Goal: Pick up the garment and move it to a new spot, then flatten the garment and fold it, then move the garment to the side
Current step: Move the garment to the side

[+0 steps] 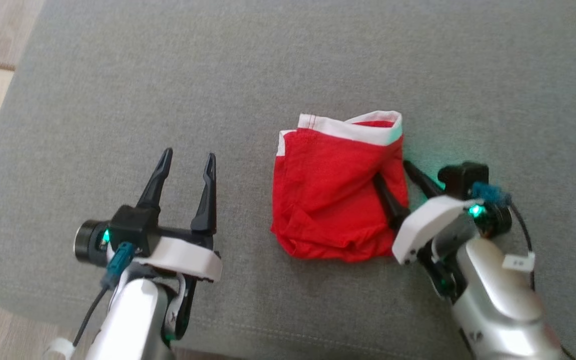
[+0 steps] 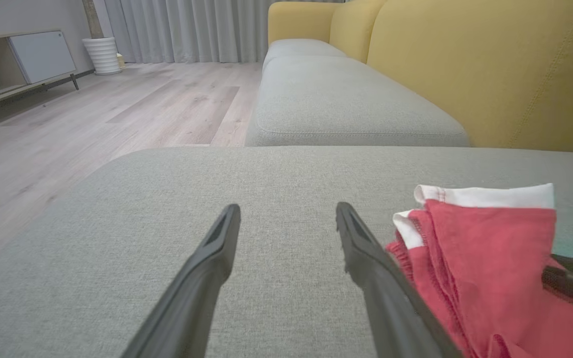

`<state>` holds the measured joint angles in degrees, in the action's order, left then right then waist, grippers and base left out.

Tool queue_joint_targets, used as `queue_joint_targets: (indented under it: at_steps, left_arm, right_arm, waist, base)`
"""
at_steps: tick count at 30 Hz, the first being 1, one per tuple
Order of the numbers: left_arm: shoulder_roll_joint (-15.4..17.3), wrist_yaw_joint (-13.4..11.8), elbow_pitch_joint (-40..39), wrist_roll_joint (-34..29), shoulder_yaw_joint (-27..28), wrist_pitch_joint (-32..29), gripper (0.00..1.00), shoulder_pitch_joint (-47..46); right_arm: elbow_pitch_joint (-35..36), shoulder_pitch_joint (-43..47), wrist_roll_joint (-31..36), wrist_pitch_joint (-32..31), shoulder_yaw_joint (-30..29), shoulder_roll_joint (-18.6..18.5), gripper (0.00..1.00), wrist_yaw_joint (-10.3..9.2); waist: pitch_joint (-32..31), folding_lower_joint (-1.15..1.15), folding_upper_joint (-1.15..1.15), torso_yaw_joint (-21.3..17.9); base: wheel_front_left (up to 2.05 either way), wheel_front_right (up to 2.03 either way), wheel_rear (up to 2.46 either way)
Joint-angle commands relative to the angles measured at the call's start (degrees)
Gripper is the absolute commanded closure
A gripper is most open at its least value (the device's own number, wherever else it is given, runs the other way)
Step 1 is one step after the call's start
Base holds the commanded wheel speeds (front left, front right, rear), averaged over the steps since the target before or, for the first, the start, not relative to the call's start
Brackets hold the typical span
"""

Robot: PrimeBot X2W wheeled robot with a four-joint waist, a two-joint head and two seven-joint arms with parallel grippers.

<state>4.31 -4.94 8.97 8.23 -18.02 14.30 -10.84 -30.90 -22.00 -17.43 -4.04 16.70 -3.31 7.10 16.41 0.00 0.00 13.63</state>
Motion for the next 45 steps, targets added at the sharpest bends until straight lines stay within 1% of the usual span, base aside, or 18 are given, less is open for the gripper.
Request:
queue_joint_targets:
  at_steps: [1, 2, 3, 4, 6, 12, 16, 18, 22, 25, 28, 31, 34, 37, 44, 45]
  left_arm:
    - [0.2, 0.2, -2.1, 0.1, 1.5, 0.7, 0.0, -2.2]
    - [0.1, 0.1, -2.2, 0.1, 1.5, 0.7, 0.0, -2.2]
    - [0.1, 0.2, -2.3, 0.0, 1.6, 0.7, 0.0, -2.2]
    - [0.0, 0.2, -2.4, -0.1, 1.7, 0.7, 0.0, -2.2]
    - [0.0, 0.1, -2.5, -0.1, 2.1, 0.7, 0.0, -2.1]
    - [0.0, 0.4, -3.1, -0.7, 3.0, 0.7, 0.0, -2.1]
    - [0.4, 0.6, -3.9, -1.1, 3.7, 0.7, 0.0, -1.8]
    - [0.8, 0.7, -4.4, -1.4, 4.0, 0.7, 0.0, -1.6]
    - [1.6, 0.7, -4.9, -1.7, 4.7, 0.7, 0.0, -1.1]
    - [2.0, 0.7, -5.2, -1.8, 5.1, 0.7, 0.0, -0.8]
    - [2.4, 0.6, -5.6, -1.8, 5.3, 0.7, 0.0, -0.6]
    - [2.6, 0.8, -5.9, -1.9, 5.3, 0.7, 0.0, -0.9]
    - [2.8, 0.9, -6.1, -1.9, 5.2, 0.7, 0.0, -1.3]
    - [2.9, 0.9, -6.1, -2.1, 5.1, 0.7, 0.0, -2.0]
    - [2.8, 1.7, -5.8, -2.1, 4.2, 0.7, 0.0, -4.0]
    - [2.8, 1.7, -5.8, -2.1, 4.2, 0.7, 0.0, -4.0]
  right_arm:
    - [0.4, -1.3, -0.7, -0.6, 1.9, 0.4, 0.0, 0.39]
    - [-0.7, -1.8, -1.1, -1.3, 2.2, 0.4, 0.0, 0.39]
    - [-1.4, -2.1, -1.6, -1.8, 2.6, 0.4, 0.04, 0.39]
    - [-1.8, -2.3, -2.1, -2.0, 3.1, 0.4, 0.41, 0.39]
    - [-2.3, -2.5, -2.8, -2.3, 4.0, 0.4, 1.0, 0.39]
    - [0.1, -2.4, -1.9, 0.3, 6.5, 0.4, 1.0, 0.39]
    - [3.6, -1.4, 0.2, 1.3, 7.5, 0.3, 1.0, 0.39]
    - [6.0, -0.7, 1.2, 1.4, 7.7, -0.6, 1.0, 0.39]
    - [11.5, 1.6, 2.5, 0.2, 7.4, -3.6, 1.0, 0.39]
    - [16.1, 3.7, 3.0, -1.2, 6.6, -6.5, 1.0, 0.39]
    - [20.2, 5.3, 3.3, -3.1, 4.8, -10.0, 1.0, 0.39]
    - [23.4, 6.2, 3.6, -5.0, 1.8, -13.8, 1.0, 0.39]
    - [25.3, 5.6, 3.7, -6.3, -1.3, -16.9, 1.0, 0.39]
    - [25.2, 3.1, 3.5, -6.5, -4.4, -19.1, 1.0, 0.39]
    - [19.1, -5.4, 3.5, -5.9, -9.5, -23.1, 1.0, 0.39]
    - [19.1, -5.4, 3.5, -5.9, -9.5, -23.1, 1.0, 0.39]
  waist:
    - [0.6, 0.0, 0.0, 0.4]
    - [0.8, 0.0, 0.0, 0.4]
    - [0.9, 0.0, 0.0, 0.3]
    - [1.0, 0.0, 0.0, 0.2]
    - [1.0, 0.0, 0.0, -0.3]
    - [0.6, 0.0, 0.0, -3.2]
    - [0.3, 0.0, 0.0, -6.8]
    - [0.2, 0.0, 0.0, -9.1]
    - [-0.2, 0.0, 0.0, -14.1]
    - [-0.5, 0.0, 0.0, -17.7]
    - [-0.3, 0.0, 0.0, -20.9]
    - [0.2, 0.0, 0.0, -23.1]
    - [1.1, 0.0, 0.0, -24.6]
    - [2.1, 0.0, 0.0, -25.3]
    - [4.4, 0.0, 0.0, -24.3]
    - [4.4, 0.0, 0.0, -24.3]
  base:
    - [0.0, 0.0, 0.0]
    - [0.0, 0.0, 0.0]
    - [0.0, 0.0, 0.0]
    - [0.0, 0.0, 0.0]
    - [0.0, 0.0, 0.0]
    - [0.0, 0.0, 0.0]
    - [0.0, 0.0, 0.0]
    - [0.0, 0.0, 0.0]
    - [0.0, 0.0, 0.0]
    - [0.0, 0.0, 0.0]
    - [0.0, 0.0, 0.0]
    - [0.0, 0.0, 0.0]
    - [0.0, 0.0, 0.0]
    - [0.0, 0.0, 0.0]
    - [0.0, 0.0, 0.0]
    - [0.0, 0.0, 0.0]
